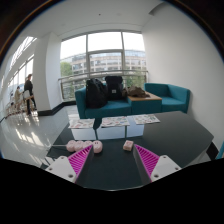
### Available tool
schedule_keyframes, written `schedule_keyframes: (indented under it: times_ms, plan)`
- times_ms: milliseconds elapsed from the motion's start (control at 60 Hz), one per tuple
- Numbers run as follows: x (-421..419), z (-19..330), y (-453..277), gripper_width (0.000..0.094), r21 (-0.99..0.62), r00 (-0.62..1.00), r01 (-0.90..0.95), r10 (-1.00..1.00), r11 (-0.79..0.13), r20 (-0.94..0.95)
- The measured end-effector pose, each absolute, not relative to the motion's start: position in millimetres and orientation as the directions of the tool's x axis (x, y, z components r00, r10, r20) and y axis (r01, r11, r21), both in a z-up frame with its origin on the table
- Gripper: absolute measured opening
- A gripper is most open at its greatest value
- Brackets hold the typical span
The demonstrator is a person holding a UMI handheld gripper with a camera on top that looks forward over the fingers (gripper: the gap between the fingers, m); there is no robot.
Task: Unplug charger
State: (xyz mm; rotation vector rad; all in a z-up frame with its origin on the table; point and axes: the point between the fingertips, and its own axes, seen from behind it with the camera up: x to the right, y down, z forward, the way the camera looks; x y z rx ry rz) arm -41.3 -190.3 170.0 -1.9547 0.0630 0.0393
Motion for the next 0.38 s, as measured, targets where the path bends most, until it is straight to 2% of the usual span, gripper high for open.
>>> schedule_keyframes:
  times_ms: [383]
  plan:
    - [-31, 176, -211, 0.0796, -0.929, 1.0, -0.01, -0.017, -0.369, -0.004]
